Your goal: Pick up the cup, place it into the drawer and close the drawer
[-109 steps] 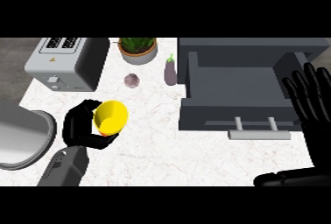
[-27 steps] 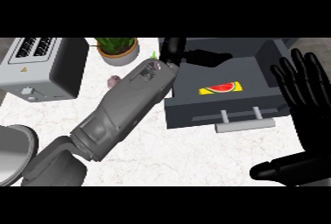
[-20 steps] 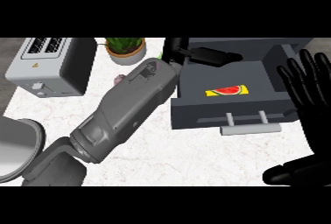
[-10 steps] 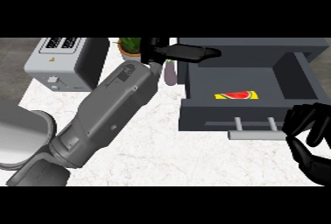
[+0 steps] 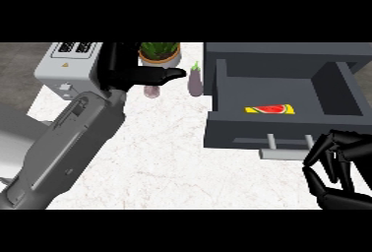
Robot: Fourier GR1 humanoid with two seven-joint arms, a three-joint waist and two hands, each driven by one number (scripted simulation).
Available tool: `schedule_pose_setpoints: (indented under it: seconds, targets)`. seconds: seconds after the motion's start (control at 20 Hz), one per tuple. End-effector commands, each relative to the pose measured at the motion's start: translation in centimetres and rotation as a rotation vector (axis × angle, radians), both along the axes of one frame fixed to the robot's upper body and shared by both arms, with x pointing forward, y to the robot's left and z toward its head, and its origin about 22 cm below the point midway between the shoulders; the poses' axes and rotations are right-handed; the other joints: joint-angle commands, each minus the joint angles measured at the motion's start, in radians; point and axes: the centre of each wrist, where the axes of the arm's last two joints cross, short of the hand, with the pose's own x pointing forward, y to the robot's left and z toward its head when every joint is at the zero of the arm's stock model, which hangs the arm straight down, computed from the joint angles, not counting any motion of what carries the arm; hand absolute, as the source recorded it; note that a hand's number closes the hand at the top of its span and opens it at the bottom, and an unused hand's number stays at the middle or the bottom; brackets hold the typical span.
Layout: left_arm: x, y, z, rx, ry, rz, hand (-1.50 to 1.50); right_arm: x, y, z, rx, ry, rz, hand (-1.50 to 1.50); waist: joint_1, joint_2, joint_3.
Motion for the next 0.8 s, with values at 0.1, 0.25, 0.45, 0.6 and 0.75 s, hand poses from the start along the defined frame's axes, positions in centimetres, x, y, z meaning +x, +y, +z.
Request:
schedule_pose_setpoints:
  seconds: [0.1,0.25,0.45,0.6,0.75]
  targets:
    - [-4.7,5.5,-1.8,-0.012,0.031,0.009,-1.5,1.8,0.3,-2.0,-0.108,0.021,-0.036,1.5,-0.001,0.005,0.0]
    - [-6.4,8.3,-3.7,-0.038,0.032,0.017,-1.5,1.4,0.6,-2.0,-0.207,-0.004,-0.021,1.5,-0.011,0.006,0.0]
    - [-6.6,8.8,-5.1,-0.03,0.028,0.031,-1.5,2.7,2.8,-2.7,-0.477,-0.099,0.028,1.5,-0.004,0.01,0.0]
    - [-7.8,11.4,-5.5,-0.027,0.034,0.041,-1.5,4.2,2.6,-4.7,-0.577,-0.092,0.018,1.5,-0.005,0.012,0.0]
    - [-10.1,13.4,-5.3,-0.021,0.048,0.029,-1.5,3.9,4.3,-7.4,-0.642,-0.085,0.011,1.5,-0.006,0.009,0.0]
